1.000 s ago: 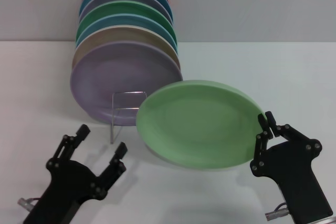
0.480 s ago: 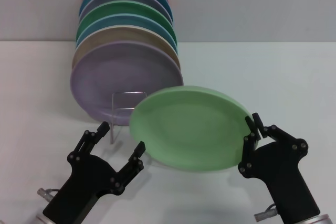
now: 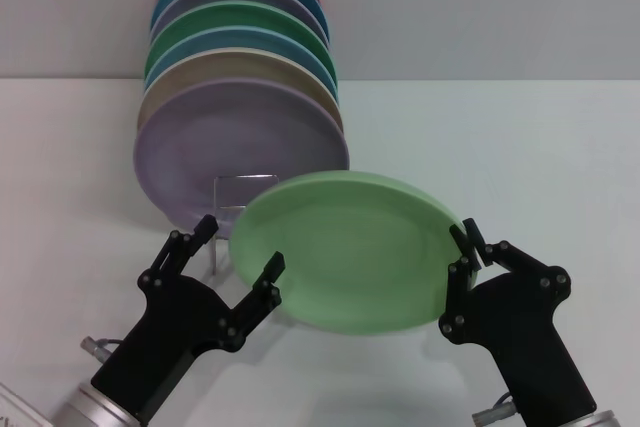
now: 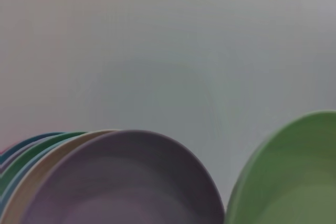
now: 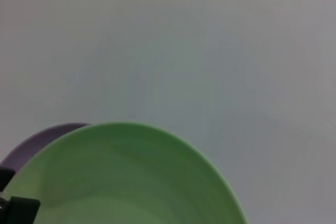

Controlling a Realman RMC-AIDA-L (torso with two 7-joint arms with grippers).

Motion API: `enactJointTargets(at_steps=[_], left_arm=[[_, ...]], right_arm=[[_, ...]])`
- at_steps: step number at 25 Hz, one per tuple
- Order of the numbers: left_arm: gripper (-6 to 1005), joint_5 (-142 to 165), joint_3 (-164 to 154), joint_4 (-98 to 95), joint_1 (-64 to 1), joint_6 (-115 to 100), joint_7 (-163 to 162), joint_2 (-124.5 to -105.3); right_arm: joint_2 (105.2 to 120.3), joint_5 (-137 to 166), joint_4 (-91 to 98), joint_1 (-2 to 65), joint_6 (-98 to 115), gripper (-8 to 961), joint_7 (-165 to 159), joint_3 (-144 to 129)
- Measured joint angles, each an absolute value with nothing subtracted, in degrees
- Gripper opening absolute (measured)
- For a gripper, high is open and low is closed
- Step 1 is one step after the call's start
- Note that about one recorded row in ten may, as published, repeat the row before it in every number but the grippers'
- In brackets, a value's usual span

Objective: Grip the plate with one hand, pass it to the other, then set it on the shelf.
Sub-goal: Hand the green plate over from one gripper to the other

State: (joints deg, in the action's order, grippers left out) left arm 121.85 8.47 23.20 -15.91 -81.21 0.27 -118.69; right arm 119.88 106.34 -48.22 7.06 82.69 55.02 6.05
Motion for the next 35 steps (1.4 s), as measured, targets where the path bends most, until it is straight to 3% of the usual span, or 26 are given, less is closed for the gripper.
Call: enactJointTargets(at_steps=[17,22,35], left_arm=[[659,122.0,10.0,23.2,-16.8,-79.6,0.5,-118.65],[417,121.9,10.0,23.2,-17.1,-79.5,0.6,-118.64],[291,121.8,10.0,22.7,-17.2,-79.5,0.8,-118.56]], right_arm=[[119.88,106.3,-48.0,7.2,82.7,18,55.2,5.4],[119.88,106.4,-48.0,7.2,82.7,19,55.2,5.4],[119.85,106.4,-47.9,7.3,82.7,20,55.2,5.4]])
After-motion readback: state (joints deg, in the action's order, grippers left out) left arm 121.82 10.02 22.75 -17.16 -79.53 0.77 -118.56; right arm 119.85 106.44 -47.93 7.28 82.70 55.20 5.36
